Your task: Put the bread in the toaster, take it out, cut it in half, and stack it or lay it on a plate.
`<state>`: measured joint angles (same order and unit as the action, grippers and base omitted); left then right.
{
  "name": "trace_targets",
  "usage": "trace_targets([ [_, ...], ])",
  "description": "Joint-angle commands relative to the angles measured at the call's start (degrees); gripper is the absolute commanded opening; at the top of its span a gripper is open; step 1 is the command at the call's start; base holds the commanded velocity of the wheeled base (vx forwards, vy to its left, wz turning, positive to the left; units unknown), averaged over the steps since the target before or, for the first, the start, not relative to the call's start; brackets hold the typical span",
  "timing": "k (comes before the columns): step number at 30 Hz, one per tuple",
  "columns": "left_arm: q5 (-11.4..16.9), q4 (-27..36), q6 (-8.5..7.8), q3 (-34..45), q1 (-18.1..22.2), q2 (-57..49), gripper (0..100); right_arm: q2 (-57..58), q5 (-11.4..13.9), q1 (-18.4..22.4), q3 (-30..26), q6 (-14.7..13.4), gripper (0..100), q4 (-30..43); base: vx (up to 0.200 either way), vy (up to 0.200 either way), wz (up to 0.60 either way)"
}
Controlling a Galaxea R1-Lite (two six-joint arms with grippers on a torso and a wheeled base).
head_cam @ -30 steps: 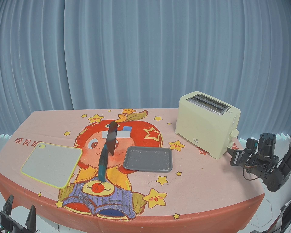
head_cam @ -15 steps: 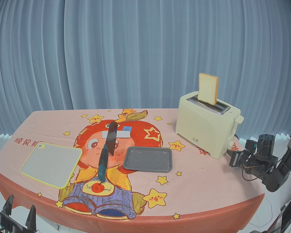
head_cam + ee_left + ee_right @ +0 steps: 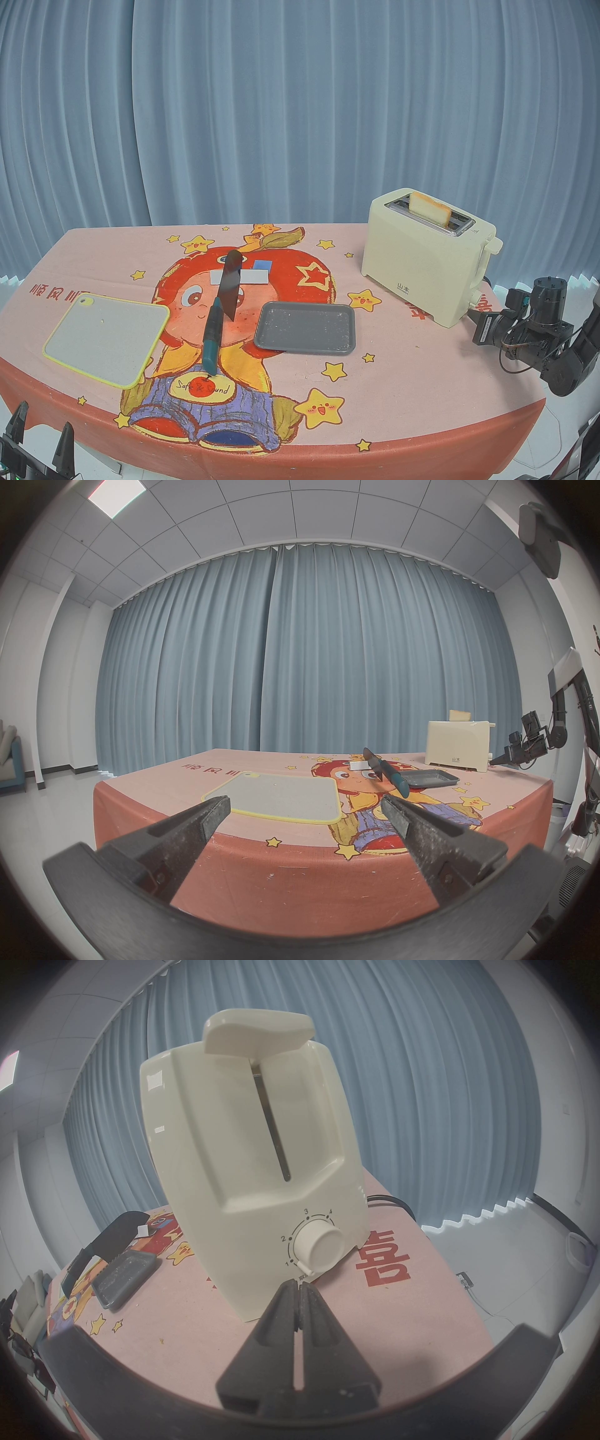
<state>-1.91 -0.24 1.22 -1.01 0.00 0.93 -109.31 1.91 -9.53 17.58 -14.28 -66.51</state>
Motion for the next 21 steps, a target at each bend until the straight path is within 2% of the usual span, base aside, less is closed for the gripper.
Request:
trace_targets([
  [1,-0.1,0.0,0.01,1.0,0.0,-0.4,100,0.2,0.0,-0.1,0.0,-0.1,0,0.0,0.000,0.000,0.00],
  [12,0.0,0.0,0.01,1.0,0.0,-0.4,100,0.6,-0.2,-0.8,-0.2,0.6,0,-0.1,0.000,0.000,0.00],
  [16,0.0,0.0,0.01,1.0,0.0,-0.4,100,3.9,-2.7,-2.9,-0.5,0.7,0,0.1,0.000,0.000,0.00],
  [21,0.0,0.0,0.01,1.0,0.0,-0.4,100,6.1,-3.9,-3.7,-0.8,1.0,0,0.3,0.000,0.000,0.00],
])
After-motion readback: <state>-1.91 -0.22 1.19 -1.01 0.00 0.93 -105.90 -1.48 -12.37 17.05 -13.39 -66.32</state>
